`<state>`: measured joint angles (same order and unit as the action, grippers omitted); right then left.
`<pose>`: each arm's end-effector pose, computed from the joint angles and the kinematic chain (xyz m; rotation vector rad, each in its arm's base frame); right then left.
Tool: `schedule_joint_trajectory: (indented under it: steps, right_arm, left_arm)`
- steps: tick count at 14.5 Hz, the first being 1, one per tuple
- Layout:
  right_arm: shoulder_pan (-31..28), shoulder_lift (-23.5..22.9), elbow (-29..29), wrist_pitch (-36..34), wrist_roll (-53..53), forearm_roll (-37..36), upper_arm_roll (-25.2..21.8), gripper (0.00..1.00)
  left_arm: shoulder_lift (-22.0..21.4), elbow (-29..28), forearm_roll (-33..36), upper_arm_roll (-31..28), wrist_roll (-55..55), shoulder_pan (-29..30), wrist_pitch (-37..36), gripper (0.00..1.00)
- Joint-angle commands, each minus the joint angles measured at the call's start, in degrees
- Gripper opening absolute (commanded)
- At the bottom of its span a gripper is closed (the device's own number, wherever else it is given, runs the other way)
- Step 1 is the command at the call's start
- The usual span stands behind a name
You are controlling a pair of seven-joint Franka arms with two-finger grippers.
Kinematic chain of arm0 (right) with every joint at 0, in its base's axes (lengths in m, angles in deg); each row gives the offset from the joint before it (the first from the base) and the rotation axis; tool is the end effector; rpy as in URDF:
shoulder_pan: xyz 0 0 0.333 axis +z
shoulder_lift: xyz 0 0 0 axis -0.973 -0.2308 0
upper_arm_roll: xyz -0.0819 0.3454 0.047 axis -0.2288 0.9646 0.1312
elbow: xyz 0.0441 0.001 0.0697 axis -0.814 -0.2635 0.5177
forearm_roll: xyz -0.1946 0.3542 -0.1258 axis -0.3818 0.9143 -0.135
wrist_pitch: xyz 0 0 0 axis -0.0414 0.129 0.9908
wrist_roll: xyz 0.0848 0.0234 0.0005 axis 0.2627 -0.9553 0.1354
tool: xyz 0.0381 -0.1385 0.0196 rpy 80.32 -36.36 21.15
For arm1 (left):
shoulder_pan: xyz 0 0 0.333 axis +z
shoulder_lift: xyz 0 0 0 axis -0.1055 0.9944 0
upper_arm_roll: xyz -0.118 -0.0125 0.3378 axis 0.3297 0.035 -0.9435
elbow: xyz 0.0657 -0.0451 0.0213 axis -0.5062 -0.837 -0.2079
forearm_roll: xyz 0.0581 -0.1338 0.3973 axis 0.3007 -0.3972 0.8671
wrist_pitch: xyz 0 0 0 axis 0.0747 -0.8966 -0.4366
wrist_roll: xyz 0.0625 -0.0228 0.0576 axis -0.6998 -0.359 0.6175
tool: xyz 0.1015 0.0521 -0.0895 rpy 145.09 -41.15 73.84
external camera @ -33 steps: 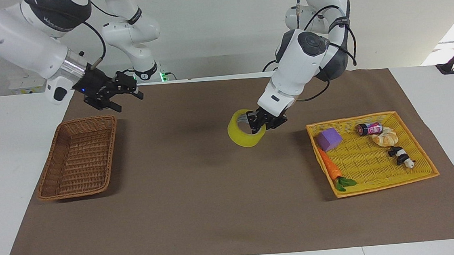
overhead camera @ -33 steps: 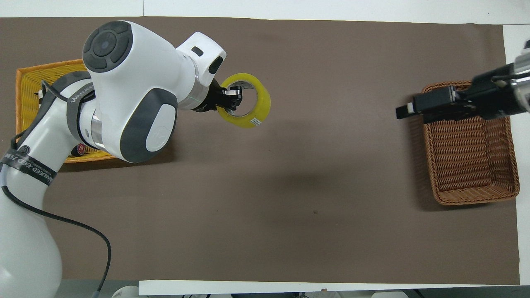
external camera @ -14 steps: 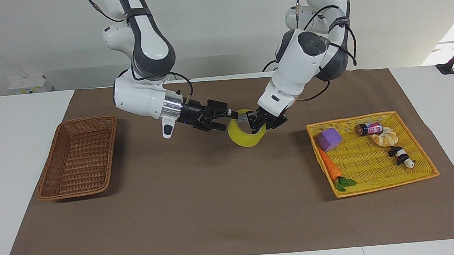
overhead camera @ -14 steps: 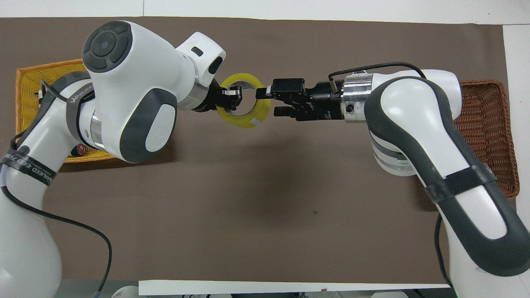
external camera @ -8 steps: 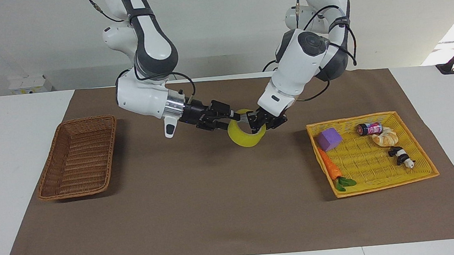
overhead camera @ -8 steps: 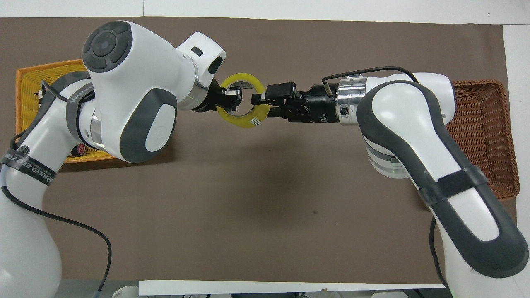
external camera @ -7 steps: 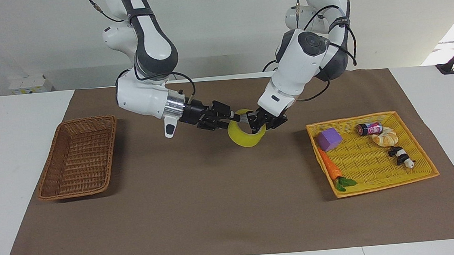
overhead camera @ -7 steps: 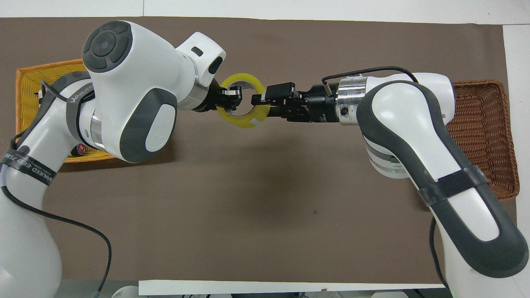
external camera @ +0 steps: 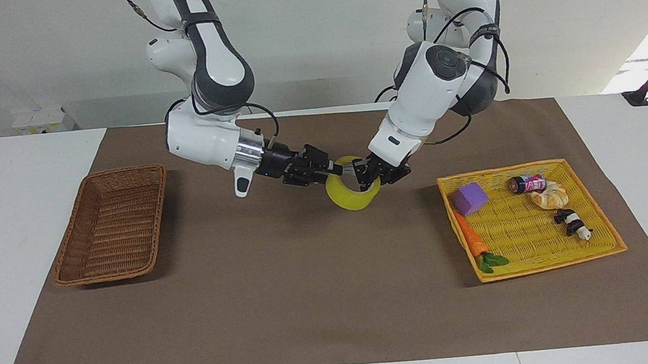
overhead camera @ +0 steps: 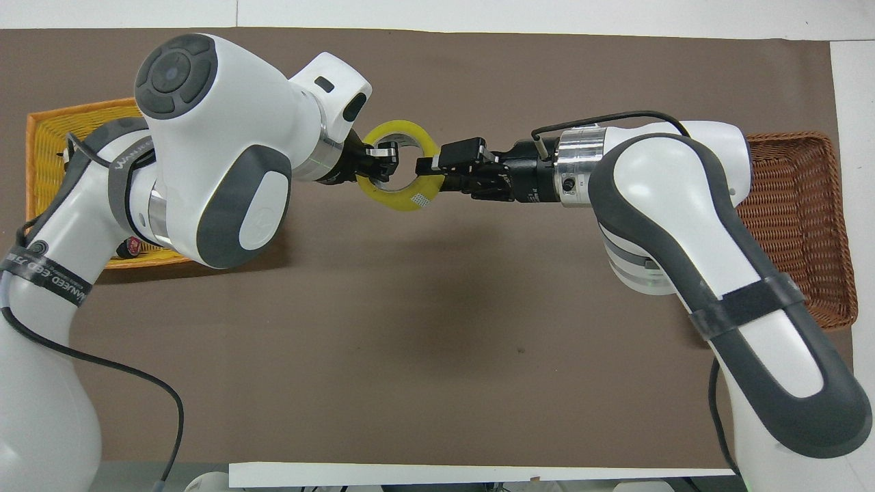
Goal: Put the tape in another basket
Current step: 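Grasp the tape with the right gripper while the left gripper releases it, then carry the tape with the right gripper over the brown basket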
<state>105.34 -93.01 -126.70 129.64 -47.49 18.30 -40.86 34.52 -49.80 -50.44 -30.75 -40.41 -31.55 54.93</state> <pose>0.6090 0.2970 0.4491 -2.0187 0.2427 0.0286 0.5799 -0.3999 0.4843 2.8349 -0.0313 0.0133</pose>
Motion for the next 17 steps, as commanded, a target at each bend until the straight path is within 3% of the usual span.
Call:
schedule_joint_trajectory:
  steps: [1, 2, 3, 4, 7, 10, 12, 16, 17]
  right_arm:
    - [-0.91, 0.53, -0.45, 0.01, -0.45, 0.85, 0.32, 0.00]
    - [-0.91, 0.53, -0.45, 0.01, -0.45, 0.85, 0.32, 0.00]
    - [-0.99, 0.53, -0.36, 0.01, -0.54, 0.85, 0.32, 0.00]
    - [-1.08, 0.53, -0.36, -0.07, -0.45, 0.85, 0.32, 0.00]
    - [-1.17, 0.53, -0.27, -0.25, -0.45, 0.76, 0.32, 0.00]
    - [-2.74, 0.44, 0.08, -1.56, -0.71, -1.33, -0.02, 0.00]
    - [-10.01, 0.44, 0.43, -6.81, -1.24, -6.85, -0.03, 0.00]
    - [-29.15, 0.01, 2.27, -23.50, -9.65, -18.90, -0.03, 0.00]
    - [-36.08, -3.56, 5.50, -31.20, -13.07, -21.01, -0.03, 0.00]
  left_arm:
    - [-1.72, -1.37, -0.35, -0.88, 0.37, -0.87, -0.07, 0.48]
    - [-1.72, -0.93, -0.26, -0.96, 0.46, -0.96, -0.07, 0.96]
    - [-2.06, 0.03, -0.35, -1.05, 0.55, -0.70, -0.24, 1.00]
    - [-3.02, 1.69, -0.35, -1.14, 0.55, -0.26, -1.29, 1.00]
    - [-6.97, 8.11, -0.26, -3.85, -0.94, 3.94, -14.88, 1.00]
    - [-10.32, 8.66, -0.09, -5.62, -7.87, 12.36, -20.80, 1.00]
    - [-10.42, 8.65, 3.14, -6.06, -10.86, 18.43, -24.93, 1.00]
    - [-11.20, 6.30, 9.67, -6.24, -22.91, 29.60, -24.15, 1.00]
    - [-11.82, 5.50, 9.76, -6.24, -22.83, 32.06, -24.15, 1.00]
